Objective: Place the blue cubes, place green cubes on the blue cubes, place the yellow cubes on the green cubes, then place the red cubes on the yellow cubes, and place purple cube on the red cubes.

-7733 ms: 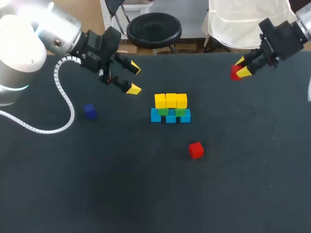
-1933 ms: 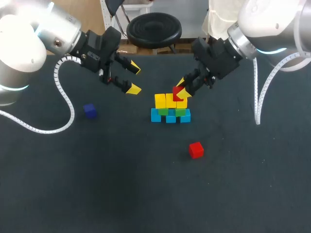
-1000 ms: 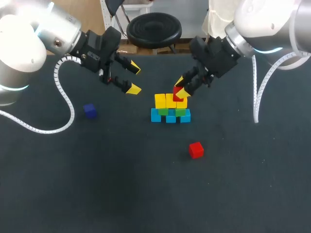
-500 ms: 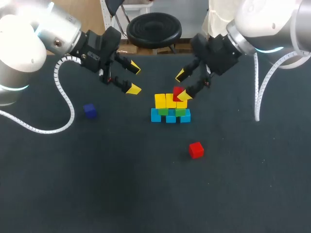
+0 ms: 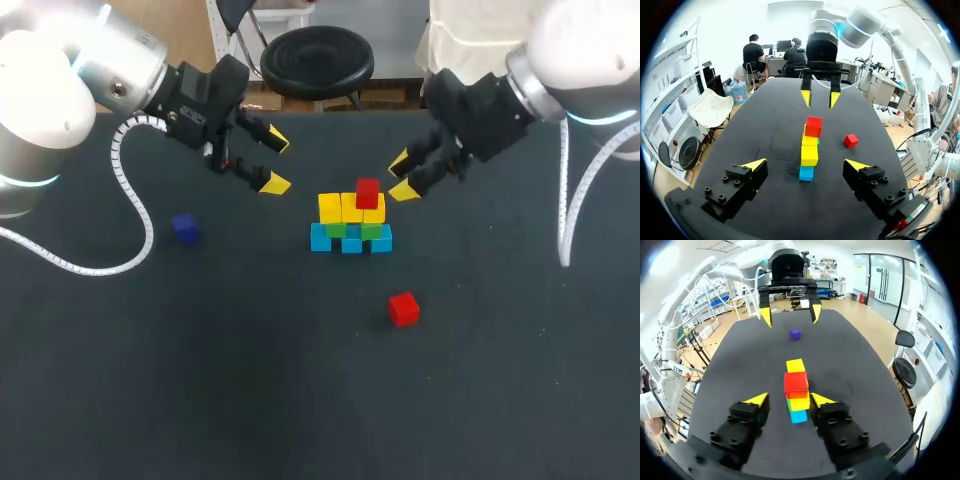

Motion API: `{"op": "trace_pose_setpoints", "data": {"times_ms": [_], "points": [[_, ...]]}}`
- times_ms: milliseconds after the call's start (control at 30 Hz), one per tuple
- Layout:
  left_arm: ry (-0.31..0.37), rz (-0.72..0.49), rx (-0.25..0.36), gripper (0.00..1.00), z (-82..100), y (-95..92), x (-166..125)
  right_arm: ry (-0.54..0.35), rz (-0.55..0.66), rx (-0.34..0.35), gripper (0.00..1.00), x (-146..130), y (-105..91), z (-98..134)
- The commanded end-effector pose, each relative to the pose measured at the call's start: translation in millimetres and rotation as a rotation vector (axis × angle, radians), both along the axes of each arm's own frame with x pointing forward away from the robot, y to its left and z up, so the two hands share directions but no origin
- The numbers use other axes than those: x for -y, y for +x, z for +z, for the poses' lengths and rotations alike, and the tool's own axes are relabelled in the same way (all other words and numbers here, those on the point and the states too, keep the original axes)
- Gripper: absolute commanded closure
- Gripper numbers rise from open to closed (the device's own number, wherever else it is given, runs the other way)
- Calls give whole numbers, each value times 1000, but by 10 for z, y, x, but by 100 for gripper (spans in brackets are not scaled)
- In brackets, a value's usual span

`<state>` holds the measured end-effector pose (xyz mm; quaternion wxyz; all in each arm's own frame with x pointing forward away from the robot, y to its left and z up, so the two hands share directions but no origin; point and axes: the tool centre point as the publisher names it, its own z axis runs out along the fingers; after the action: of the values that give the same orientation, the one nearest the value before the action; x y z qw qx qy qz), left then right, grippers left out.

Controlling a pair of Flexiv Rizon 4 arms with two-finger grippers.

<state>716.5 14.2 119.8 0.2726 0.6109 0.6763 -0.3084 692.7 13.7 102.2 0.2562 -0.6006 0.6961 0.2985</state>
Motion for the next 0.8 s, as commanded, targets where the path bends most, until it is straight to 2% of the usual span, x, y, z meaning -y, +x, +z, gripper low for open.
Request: {"op": "trace_pose_setpoints", "data": {"times_ms": [33,800], "points": [[-2,-2,0,0,-6,10,-2,-1,-7,5,100,-53,-22,-53],[-2,-2,0,0,-6,10,-2,2,7,-21,100,-102,88,-161]]}}
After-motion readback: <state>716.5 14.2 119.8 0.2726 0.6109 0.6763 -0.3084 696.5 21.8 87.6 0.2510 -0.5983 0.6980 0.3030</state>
